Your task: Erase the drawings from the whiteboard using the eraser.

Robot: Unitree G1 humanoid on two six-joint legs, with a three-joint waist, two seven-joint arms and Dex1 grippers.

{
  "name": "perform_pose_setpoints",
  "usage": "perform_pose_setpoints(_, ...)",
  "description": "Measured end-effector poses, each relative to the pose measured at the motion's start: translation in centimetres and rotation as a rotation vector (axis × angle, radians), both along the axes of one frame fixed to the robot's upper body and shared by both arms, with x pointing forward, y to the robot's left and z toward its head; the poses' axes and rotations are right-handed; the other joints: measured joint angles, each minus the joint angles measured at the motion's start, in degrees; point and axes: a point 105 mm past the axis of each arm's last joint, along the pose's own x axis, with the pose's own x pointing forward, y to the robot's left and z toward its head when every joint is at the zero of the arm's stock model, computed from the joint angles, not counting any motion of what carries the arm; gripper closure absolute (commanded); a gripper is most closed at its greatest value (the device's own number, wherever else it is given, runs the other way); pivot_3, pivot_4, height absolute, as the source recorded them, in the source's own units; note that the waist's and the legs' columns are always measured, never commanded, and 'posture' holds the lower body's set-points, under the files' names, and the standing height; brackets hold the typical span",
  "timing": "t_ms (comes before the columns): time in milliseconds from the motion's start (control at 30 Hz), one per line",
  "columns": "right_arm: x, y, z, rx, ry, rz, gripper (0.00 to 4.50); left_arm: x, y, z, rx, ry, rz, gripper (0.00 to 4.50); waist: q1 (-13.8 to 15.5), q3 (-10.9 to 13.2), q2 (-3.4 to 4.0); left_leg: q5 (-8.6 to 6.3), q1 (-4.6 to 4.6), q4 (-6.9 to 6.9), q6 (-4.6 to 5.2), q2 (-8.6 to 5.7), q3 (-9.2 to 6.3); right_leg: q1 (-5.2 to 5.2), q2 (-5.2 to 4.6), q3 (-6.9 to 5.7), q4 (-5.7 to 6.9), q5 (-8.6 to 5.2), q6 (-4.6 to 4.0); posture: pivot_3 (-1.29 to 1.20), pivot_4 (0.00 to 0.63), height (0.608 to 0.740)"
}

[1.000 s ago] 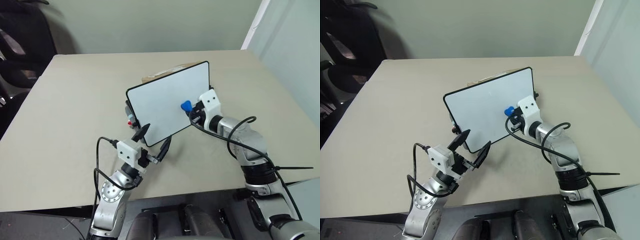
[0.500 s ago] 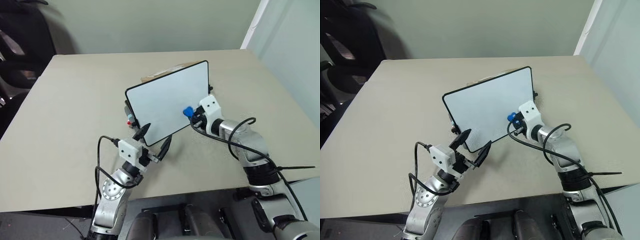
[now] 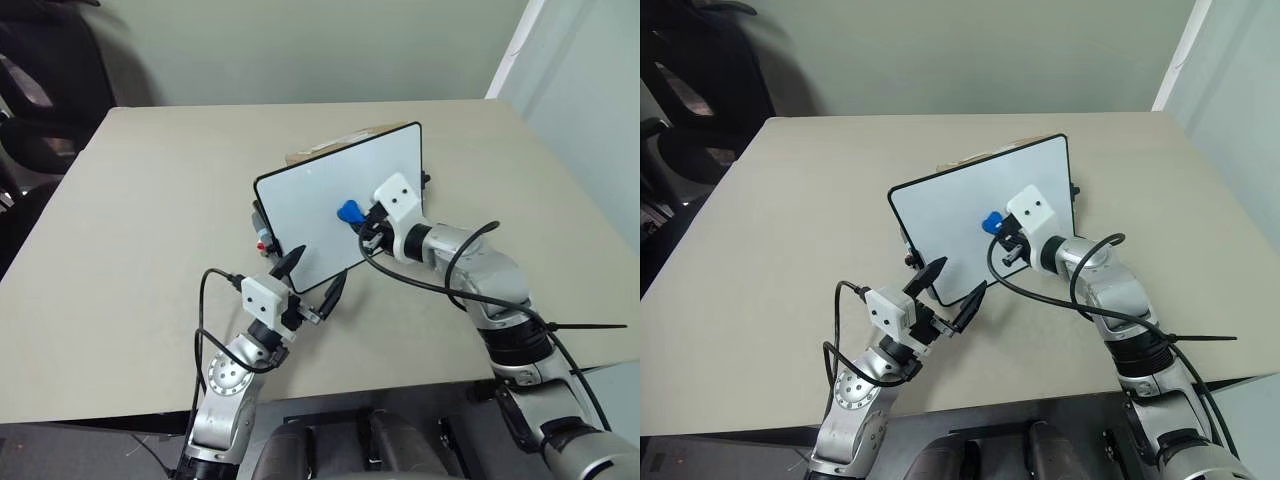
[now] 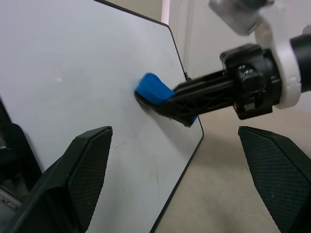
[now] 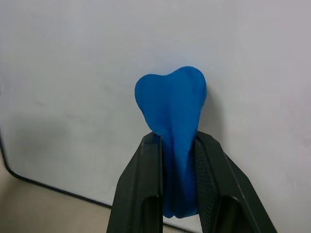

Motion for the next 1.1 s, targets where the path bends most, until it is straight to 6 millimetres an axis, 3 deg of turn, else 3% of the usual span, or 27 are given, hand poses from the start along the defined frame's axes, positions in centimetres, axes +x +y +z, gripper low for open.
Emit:
perform_pose_setpoints(300,1.2,-4.3,-3.2,-0.097,0.091,-0.156,3.94,0.0,0.2,-0.1,-0.001,0.003,0.003,0.0,-0.01,0.0,0.0,0.21,0.01,0.03,0.0,0.0,0.0,0.03,0.0,0.01,-0.01,0.23,0.09,0.0,0.15,0.74)
perform_pose_setpoints(500,1.2,-5.0,-4.0,-0.141,0.105,-0.177,3.94,0.0,0.5,-0.1,-0.004,0.004,0.011,0.0,-0.09,0.0,0.0,0.18,0.0,-0.06,-0.03,0.0,0.0,-0.01,0.0,0.01,-0.03,0.16,0.1,0.0,0.15,0.74)
perform_pose_setpoints(667,1.0,-4.4,-3.6,-0.132,0.094,-0.156,3.94,0.0,0.8,-0.2,-0.002,0.007,0.019,0.0,-0.29,0.0,0.0,0.18,0.0,-0.04,-0.03,0.0,0.01,-0.02,0.0,0.01,-0.04,0.17,0.11,0.0,0.15,0.74)
perform_pose_setpoints(933,-0.5,-0.3,-2.3,-0.089,0.052,-0.014,3.94,0.0,1.0,-0.2,0.006,0.008,0.022,0.0,-0.49,0.0,0.0,0.18,0.0,-0.06,-0.04,0.0,0.0,-0.06,0.02,0.01,-0.03,0.16,0.09,0.0,0.15,0.74)
perform_pose_setpoints(1100,-0.6,0.0,-2.3,-0.087,0.052,-0.007,3.94,0.0,1.0,-0.2,0.01,0.009,0.02,0.0,-0.49,0.0,0.0,0.18,0.0,-0.06,-0.04,0.0,0.0,-0.07,0.02,0.01,-0.01,0.18,0.07,0.0,0.15,0.74)
